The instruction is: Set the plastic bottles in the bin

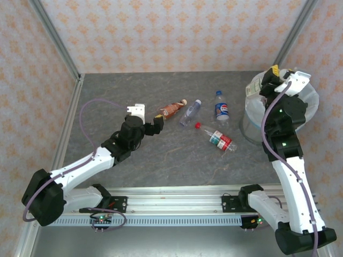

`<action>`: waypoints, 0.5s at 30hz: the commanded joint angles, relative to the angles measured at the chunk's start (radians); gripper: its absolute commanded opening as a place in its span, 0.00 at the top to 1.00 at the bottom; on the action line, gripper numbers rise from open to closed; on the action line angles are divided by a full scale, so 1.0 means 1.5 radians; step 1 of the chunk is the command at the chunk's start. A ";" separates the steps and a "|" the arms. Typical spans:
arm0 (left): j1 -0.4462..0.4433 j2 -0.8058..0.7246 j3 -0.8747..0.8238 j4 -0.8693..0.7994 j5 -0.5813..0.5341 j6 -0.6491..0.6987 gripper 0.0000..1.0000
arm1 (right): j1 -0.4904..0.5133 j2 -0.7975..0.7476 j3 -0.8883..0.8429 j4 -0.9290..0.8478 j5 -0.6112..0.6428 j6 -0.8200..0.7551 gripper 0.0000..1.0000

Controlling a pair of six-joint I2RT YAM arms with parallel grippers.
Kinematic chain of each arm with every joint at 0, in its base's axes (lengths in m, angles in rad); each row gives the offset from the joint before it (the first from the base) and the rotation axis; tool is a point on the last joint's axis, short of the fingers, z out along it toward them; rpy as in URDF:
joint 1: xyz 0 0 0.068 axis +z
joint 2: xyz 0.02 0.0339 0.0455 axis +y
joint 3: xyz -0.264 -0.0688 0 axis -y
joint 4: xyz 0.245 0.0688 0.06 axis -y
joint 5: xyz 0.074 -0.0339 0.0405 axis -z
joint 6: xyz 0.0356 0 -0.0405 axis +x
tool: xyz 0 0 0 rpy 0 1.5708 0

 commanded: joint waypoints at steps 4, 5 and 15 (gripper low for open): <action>0.000 -0.034 0.014 -0.022 -0.010 0.022 0.00 | -0.072 -0.005 0.005 0.058 0.028 -0.009 0.94; 0.000 -0.039 0.012 -0.024 -0.015 0.023 0.00 | -0.084 -0.002 0.013 0.044 0.027 -0.013 0.94; 0.000 -0.034 0.043 -0.077 -0.040 0.004 0.00 | -0.159 0.076 -0.020 0.071 0.050 -0.090 0.93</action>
